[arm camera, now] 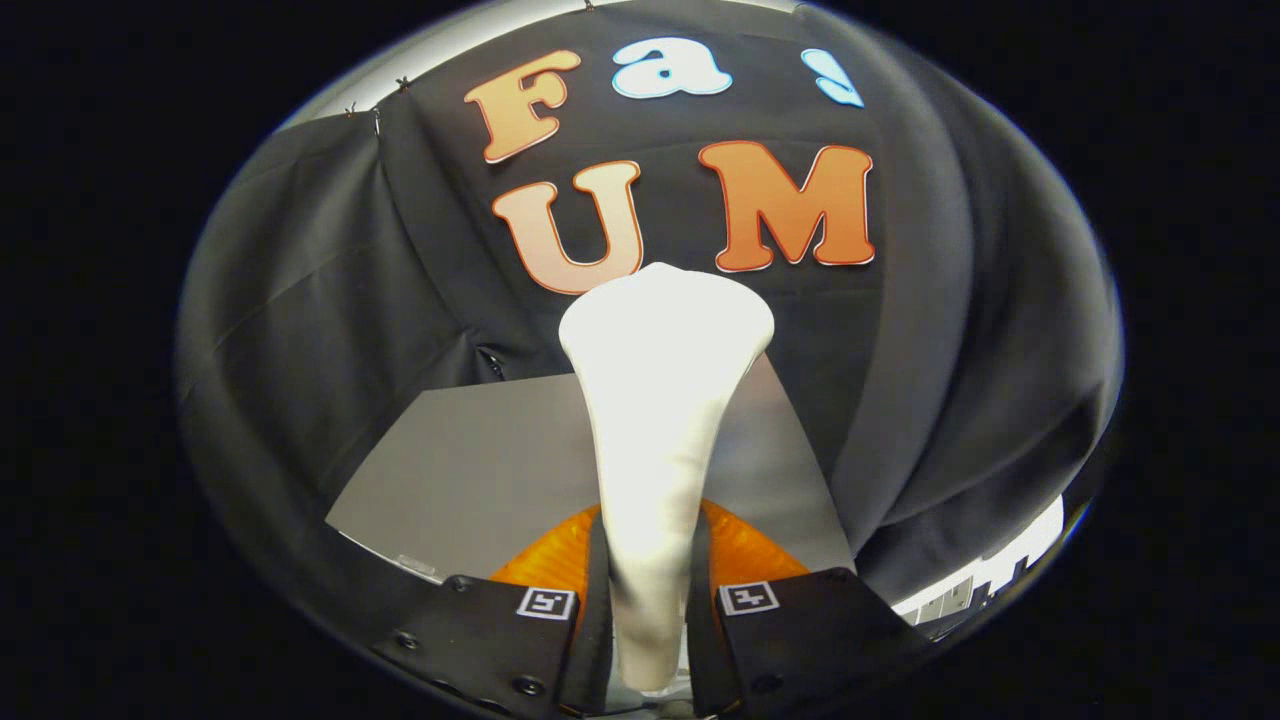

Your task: Iron the clothes twice with a garment steamer, once on the left side and once on the right side.

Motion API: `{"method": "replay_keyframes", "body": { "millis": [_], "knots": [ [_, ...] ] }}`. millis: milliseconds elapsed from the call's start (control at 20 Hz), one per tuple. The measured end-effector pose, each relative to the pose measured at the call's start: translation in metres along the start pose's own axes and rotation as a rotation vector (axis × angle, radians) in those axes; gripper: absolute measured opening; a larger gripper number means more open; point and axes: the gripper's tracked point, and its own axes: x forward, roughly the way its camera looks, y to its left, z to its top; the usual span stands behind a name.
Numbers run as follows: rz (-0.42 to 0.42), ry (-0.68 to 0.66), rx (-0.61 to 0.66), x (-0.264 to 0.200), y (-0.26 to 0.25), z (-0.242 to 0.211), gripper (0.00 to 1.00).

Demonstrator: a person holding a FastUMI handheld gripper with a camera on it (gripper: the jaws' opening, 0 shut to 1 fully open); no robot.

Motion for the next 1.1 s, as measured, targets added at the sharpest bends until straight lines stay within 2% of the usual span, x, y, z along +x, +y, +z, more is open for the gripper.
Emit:
{"method": "replay_keyframes", "body": {
  "millis": [500, 650, 1100],
  "knots": [
    [-0.004, -0.215, -0.096, -0.146, -0.026, 0.048, 0.38],
    [-0.008, -0.256, -0.086, -0.188, -0.046, 0.061, 0.38],
    [-0.071, -0.317, -0.050, -0.257, -0.129, 0.090, 0.38]
  ]
}}
